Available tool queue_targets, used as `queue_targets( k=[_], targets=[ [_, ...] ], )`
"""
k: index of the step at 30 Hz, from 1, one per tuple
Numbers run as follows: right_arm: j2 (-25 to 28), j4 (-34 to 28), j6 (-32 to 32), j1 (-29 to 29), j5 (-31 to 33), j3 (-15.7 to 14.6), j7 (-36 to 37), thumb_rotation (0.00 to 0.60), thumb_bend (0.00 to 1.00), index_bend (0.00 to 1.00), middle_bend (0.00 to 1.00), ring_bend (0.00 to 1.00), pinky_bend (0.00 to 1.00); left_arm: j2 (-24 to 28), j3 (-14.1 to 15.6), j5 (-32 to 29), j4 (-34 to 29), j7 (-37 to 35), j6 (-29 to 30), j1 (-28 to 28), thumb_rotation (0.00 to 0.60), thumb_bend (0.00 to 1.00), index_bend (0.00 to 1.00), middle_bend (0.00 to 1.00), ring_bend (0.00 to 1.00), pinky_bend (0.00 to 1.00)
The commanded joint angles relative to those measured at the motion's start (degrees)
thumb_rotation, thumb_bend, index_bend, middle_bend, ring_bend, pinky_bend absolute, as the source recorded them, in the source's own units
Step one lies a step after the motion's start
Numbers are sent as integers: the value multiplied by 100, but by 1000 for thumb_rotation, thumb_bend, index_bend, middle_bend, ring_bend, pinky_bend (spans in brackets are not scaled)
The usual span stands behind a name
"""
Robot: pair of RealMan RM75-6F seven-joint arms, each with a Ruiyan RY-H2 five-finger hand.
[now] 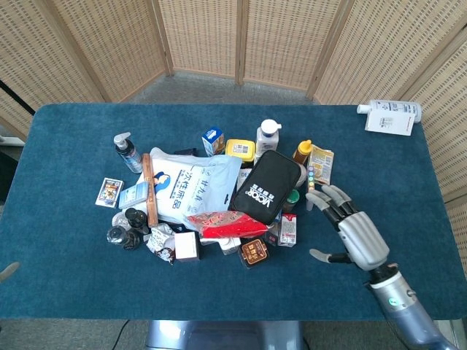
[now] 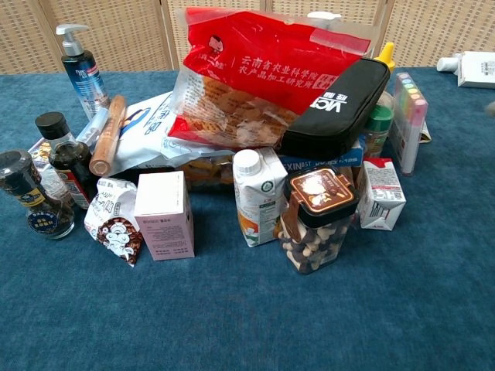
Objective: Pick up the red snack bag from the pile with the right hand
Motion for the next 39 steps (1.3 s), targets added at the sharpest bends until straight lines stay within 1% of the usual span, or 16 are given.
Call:
queue_targets(
  k=[1,9,15,19,27,28,29,30,31,32,33,34,35,38,39],
  targets=[
    [-240,-147,-205,192,130,102,-294,600,0,0,0,0,0,5,-9,-14,13,-20,7,3,600,0,0,0,0,0],
    [-654,-369,-609,504,405,166,-701,600,0,0,0,0,0,18,-26,-55,38,-82,-18,-5,600,0,0,0,0,0],
    [-1019,-353,-784,714,582,243,-876,599,0,0,0,0,0,23,-34,-63,53,-131,-11,0,600,0,0,0,0,0],
    [-1313,-159,-864,879,669,333,-967,600,0,0,0,0,0,29,-36,-53,62,-148,5,8,600,0,0,0,0,0],
    [-2054,576,-707,1105,631,443,-789,600,0,0,0,0,6,50,-61,-73,129,-349,52,28,600,0,0,0,0,0],
    [-2140,667,-690,1136,621,458,-770,600,0,0,26,3,63,52,-66,-82,136,-370,55,30,600,0,0,0,0,0],
    [-2258,785,-655,1173,612,484,-747,600,0,16,99,43,161,56,-73,-97,146,-390,57,31,600,0,0,0,0,0],
    [-2333,867,-646,1201,611,495,-738,600,0,58,173,92,245,55,-77,-108,153,-400,52,29,600,0,0,0,0,0],
    [-2388,937,-646,1229,603,497,-730,600,0,156,313,194,372,56,-80,-118,157,-408,45,27,600,0,0,0,0,0],
    [-2467,1015,-605,1250,595,512,-711,600,0,323,486,342,510,59,-80,-124,162,-419,34,24,600,0,0,0,0,0],
    [-2523,1065,-562,1258,586,521,-688,600,0,414,572,417,581,59,-80,-126,165,-422,23,20,600,0,0,0,0,0],
    [-2563,1105,-526,1261,573,518,-652,600,9,526,694,530,698,59,-81,-128,169,-423,15,17,600,0,0,0,0,0],
    [-2608,1149,-462,1257,559,521,-591,600,24,579,769,605,786,56,-83,-132,175,-422,8,13,600,0,0,0,0,0],
    [-2646,1196,-350,1244,533,512,-493,600,92,608,883,732,949,58,-81,-131,178,-423,-5,10,600,0,0,0,0,0],
    [-2641,1191,-326,1242,525,509,-466,600,108,610,893,743,964,56,-81,-128,178,-419,-6,10,600,0,0,0,0,0]
  ],
)
